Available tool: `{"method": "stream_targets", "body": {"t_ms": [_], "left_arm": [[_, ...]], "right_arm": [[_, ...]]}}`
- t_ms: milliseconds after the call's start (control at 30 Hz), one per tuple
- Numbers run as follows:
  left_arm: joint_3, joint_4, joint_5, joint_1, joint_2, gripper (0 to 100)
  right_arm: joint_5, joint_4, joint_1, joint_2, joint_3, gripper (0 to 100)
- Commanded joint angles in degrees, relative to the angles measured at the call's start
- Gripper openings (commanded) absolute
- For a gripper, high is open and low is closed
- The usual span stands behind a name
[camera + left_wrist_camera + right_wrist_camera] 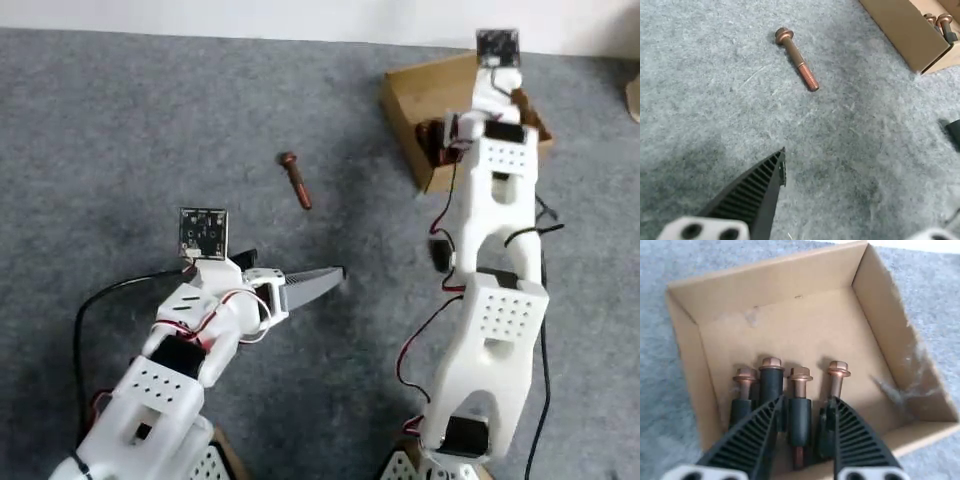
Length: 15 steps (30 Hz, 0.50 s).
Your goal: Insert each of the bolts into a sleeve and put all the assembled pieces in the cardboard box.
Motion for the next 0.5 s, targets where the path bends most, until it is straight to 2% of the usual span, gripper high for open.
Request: {"method": "stream_targets", "body": {"t_ms": [0, 133, 233, 467], "left_arm": [[-0.31, -1.23, -0.35, 1.10, -0.92, 51], [-0.31, -1.23, -0.35, 1.10, -0.92, 51], [-0.31, -1.23, -0.35, 1.19, -0.92, 51], [-0.31, -1.23, -0.44, 1.27, -0.92, 51]], "right_arm": [[-0.26, 12.09, -1.45, -1.10, -10.59, 11.3], [0.44, 24.22, -2.42, -1.10, -16.57, 11.3], [6.15, 32.31, -3.56, -1.10, -18.33, 11.3], [6.77, 45.23, -3.82, -1.27, -24.57, 11.3]]}}
